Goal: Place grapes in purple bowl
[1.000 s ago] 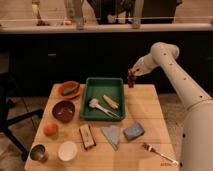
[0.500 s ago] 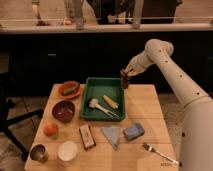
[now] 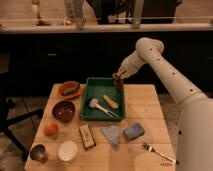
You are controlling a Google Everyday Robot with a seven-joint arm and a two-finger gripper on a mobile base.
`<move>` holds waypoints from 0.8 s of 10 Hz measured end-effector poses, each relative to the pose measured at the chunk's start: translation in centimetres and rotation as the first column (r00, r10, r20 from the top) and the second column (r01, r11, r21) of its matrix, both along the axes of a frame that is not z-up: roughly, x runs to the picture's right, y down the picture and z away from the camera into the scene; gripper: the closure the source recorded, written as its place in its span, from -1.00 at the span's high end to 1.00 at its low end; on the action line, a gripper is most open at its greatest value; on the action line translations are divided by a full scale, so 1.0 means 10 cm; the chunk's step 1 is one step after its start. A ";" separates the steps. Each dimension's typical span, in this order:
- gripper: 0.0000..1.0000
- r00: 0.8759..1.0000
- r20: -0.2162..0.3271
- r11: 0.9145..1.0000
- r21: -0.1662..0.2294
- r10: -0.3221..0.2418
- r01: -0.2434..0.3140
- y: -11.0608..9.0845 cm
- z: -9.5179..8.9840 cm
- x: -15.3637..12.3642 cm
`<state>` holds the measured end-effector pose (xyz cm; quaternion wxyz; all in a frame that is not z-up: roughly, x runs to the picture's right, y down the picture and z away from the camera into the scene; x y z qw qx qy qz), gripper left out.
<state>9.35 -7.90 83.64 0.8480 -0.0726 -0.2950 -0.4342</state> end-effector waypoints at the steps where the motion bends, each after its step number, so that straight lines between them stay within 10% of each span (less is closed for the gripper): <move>1: -1.00 0.999 0.018 1.000 -0.005 -0.029 0.029 0.02 -0.02 -0.10; 8: -1.00 0.999 0.018 1.000 -0.005 -0.029 0.029 0.02 -0.02 -0.09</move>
